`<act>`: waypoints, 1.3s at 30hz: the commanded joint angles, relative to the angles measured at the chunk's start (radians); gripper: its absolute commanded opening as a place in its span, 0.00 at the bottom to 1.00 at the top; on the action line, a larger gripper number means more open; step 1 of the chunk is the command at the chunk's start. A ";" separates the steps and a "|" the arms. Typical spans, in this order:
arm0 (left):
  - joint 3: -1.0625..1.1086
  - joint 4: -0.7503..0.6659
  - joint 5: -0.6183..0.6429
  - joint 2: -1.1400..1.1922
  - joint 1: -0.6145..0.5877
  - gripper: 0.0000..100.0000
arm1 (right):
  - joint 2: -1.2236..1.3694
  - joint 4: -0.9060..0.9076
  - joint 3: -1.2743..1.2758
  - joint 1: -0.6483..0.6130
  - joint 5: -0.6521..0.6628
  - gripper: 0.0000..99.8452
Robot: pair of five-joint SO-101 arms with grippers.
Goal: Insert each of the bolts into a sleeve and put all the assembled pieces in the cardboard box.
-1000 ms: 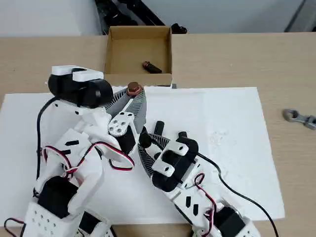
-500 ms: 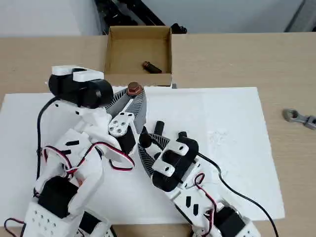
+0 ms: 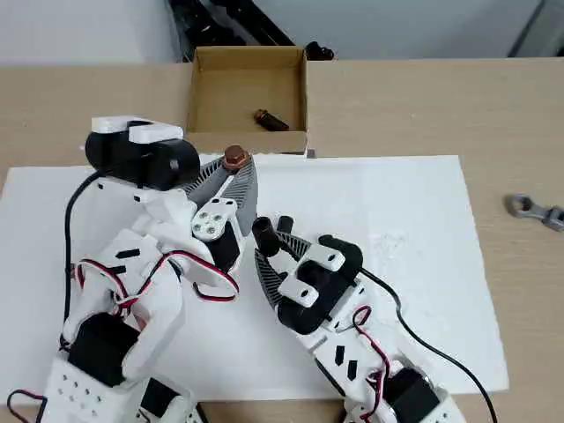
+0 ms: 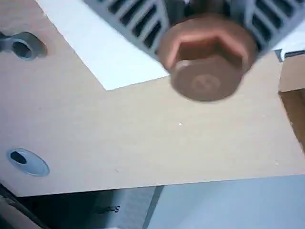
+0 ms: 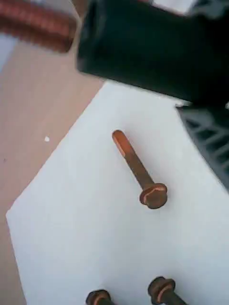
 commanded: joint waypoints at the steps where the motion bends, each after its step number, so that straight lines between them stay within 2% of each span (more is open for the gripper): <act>1: -0.007 -0.032 0.008 -0.008 0.005 0.00 | -0.016 -0.016 -0.068 0.007 0.009 0.00; 19: -0.008 -0.009 0.020 -0.006 0.081 0.00 | -0.016 -0.016 -0.064 0.004 0.009 0.00; 36: -0.058 0.100 -0.009 0.051 0.080 0.01 | -0.015 -0.016 -0.064 0.004 0.011 0.00; 39: -0.102 0.144 0.000 0.051 0.078 0.05 | -0.015 -0.016 -0.064 0.004 0.011 0.00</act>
